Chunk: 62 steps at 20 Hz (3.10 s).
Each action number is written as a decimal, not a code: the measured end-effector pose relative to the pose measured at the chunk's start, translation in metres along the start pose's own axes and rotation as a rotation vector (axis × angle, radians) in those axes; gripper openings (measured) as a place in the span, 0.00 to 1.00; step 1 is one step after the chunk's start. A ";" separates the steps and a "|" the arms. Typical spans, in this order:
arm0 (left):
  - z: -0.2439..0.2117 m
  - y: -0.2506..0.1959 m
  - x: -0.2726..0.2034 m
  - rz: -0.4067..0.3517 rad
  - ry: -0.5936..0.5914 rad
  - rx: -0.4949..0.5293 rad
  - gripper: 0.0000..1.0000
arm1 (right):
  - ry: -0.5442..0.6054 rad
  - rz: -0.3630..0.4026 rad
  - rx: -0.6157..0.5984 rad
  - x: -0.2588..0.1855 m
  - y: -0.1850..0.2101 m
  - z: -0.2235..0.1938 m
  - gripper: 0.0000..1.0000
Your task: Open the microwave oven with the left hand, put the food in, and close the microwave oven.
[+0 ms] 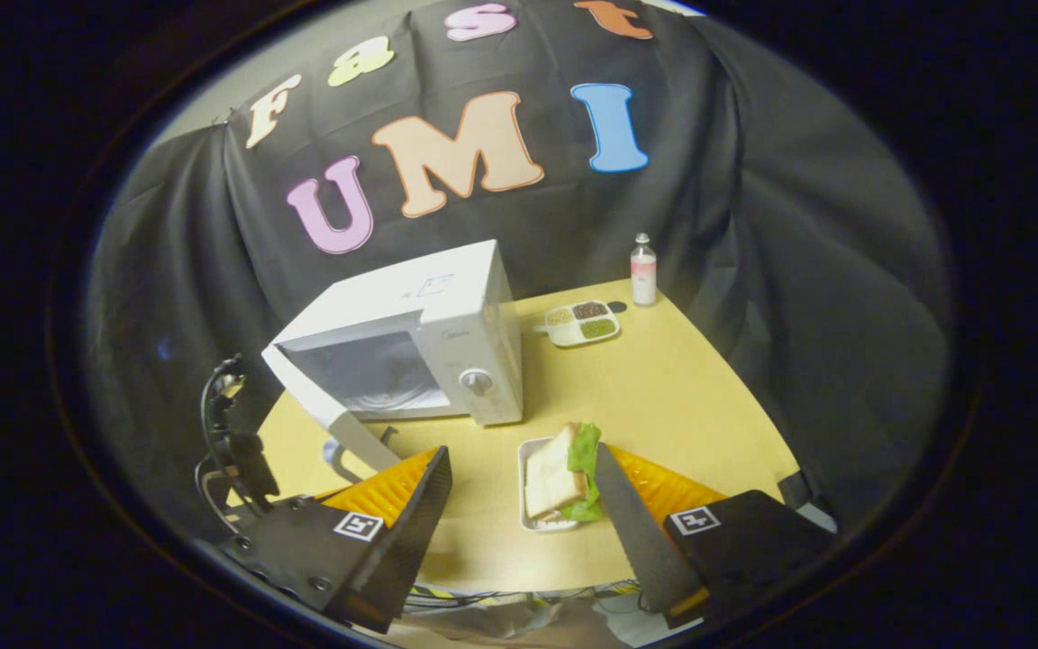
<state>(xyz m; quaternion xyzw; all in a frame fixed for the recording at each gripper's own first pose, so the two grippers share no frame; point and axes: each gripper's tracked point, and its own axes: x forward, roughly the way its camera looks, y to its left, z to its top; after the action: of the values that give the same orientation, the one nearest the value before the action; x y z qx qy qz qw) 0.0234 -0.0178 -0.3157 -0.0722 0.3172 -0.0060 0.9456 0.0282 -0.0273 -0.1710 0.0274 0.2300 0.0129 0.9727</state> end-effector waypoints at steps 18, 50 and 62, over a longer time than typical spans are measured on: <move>-0.050 0.161 -0.118 0.389 -0.046 -0.359 0.92 | 0.240 0.040 -0.069 0.087 -0.054 -0.054 0.99; 0.026 0.234 -0.272 0.812 -0.394 -0.342 0.97 | 0.456 0.194 0.156 0.121 -0.032 -0.089 0.37; 0.043 0.284 -0.202 0.555 -0.276 -0.292 0.97 | 0.281 0.285 0.579 0.082 0.076 -0.047 0.37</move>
<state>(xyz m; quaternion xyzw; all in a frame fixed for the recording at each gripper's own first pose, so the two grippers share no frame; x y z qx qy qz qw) -0.1223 0.2807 -0.2008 -0.1178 0.1914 0.3069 0.9248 0.0790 0.0536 -0.2453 0.3320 0.3496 0.0862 0.8719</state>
